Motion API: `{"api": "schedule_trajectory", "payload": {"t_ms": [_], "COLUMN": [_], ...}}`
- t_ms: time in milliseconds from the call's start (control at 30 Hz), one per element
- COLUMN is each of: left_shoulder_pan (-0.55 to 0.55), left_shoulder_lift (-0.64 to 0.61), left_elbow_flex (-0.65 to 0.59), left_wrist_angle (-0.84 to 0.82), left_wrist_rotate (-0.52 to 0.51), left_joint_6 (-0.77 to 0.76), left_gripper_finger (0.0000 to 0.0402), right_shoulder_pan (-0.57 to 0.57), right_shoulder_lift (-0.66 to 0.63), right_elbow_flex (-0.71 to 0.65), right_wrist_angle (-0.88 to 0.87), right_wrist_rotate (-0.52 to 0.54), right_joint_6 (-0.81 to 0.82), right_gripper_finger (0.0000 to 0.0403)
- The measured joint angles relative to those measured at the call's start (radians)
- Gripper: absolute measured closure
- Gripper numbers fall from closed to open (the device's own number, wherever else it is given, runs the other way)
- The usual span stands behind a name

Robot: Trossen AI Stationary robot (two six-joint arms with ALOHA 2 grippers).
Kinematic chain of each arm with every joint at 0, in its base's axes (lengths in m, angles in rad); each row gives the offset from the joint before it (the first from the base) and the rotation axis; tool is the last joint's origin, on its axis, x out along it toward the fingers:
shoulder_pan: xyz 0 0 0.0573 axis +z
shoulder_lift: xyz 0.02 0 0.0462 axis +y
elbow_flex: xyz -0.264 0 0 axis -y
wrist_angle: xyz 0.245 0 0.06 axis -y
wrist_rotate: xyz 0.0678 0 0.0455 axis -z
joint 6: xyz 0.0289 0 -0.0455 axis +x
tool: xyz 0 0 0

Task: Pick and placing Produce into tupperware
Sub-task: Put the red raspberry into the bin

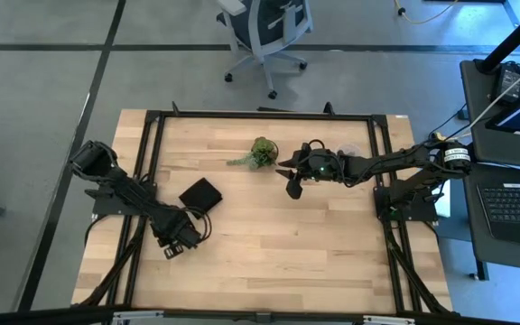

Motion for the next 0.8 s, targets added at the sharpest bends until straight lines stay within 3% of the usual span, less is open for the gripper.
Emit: {"api": "schedule_trajectory", "payload": {"t_ms": [67, 267, 500, 633, 800], "left_shoulder_pan": [0.004, 0.024, 0.079, 0.131, 0.216], "left_shoulder_lift": [-0.01, -0.073, -0.128, -0.131, -0.131], "left_elbow_flex": [0.022, 0.116, 0.199, 0.203, 0.203], "left_wrist_angle": [-0.026, -0.033, 0.143, 0.368, 0.657], "left_wrist_rotate": [-0.066, -0.425, -0.915, -1.041, -1.064], "left_joint_6": [0.009, 0.086, 0.465, 0.781, 1.126], "left_gripper_finger": [0.0319, 0.0311, 0.0309, 0.0309, 0.0308], "right_shoulder_pan": [0.0, 0.0, 0.001, 0.008, 0.04], "right_shoulder_lift": [0.0, 0.0, 0.0, 0.0, 0.0], "right_elbow_flex": [0.0, 0.012, 0.042, 0.065, 0.097], "right_wrist_angle": [0.0, 0.003, 0.002, 0.003, 0.003], "right_wrist_rotate": [-0.018, -0.174, -0.226, -0.226, -0.229], "right_joint_6": [0.031, 0.253, 0.388, 0.393, 0.373], "right_gripper_finger": [0.0281, 0.0281, 0.0281, 0.0281, 0.0281]}}
